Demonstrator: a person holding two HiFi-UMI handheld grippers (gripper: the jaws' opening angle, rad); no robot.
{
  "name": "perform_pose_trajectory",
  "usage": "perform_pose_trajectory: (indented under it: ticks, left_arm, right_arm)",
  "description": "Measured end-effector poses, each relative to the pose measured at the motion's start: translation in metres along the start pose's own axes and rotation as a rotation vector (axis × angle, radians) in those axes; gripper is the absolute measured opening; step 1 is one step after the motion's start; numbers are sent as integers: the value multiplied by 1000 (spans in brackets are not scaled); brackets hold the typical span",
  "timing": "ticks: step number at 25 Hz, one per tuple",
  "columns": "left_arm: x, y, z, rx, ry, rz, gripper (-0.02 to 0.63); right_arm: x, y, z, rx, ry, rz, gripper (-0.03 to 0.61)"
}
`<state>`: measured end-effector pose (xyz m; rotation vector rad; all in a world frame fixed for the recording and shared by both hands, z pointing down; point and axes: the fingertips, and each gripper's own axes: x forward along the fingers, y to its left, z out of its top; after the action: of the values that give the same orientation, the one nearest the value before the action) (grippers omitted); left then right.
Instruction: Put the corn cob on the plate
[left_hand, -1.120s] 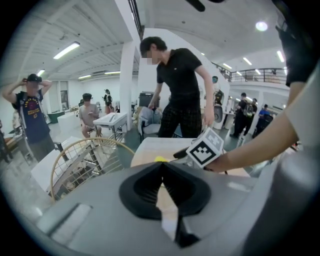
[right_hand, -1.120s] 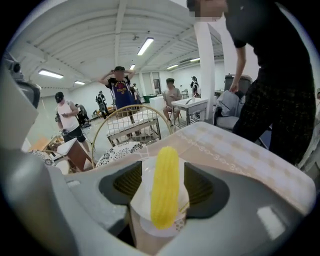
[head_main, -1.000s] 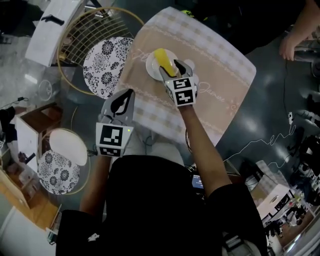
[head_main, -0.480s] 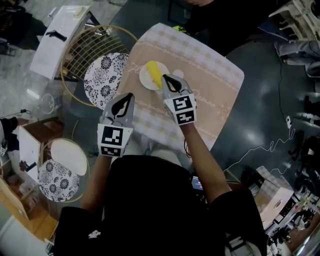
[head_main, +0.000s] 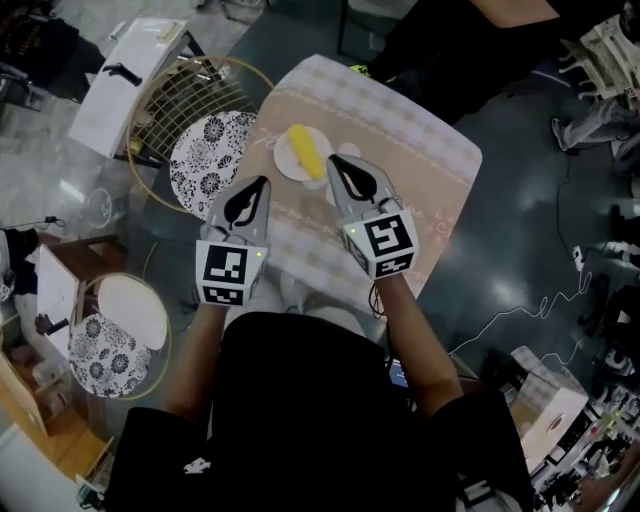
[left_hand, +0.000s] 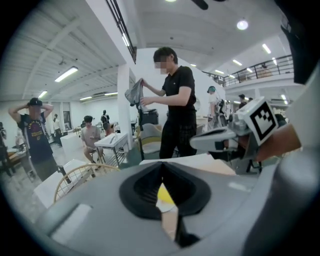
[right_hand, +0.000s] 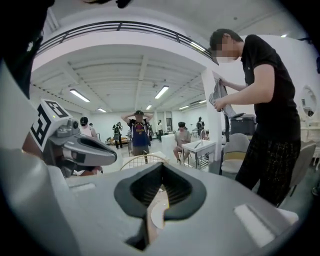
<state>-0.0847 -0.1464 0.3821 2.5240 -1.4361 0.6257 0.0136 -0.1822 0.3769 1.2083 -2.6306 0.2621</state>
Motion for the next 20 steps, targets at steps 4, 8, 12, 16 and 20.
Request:
perform_pose_trajectory:
  ticks: [4, 8, 12, 16, 20]
  left_arm:
    - [-5, -10, 15, 16, -42, -3, 5]
    - [-7, -16, 26, 38, -72, -22, 5]
    - [-11, -17, 39, 49, -107, -34, 5]
    - [-20, -17, 48, 61, -145, -52, 6]
    - [-37, -12, 53, 41, -179, -77, 5]
  right_arm:
    - [-20, 3, 20, 19, -69, 9, 2]
    - [-34, 7, 38, 26, -117, -1, 2]
    - [-45, 17, 53, 20, -148, -6, 2]
    - [-53, 29, 63, 22, -183, -16, 2]
    - [-58, 47, 71, 10, -198, -39, 2]
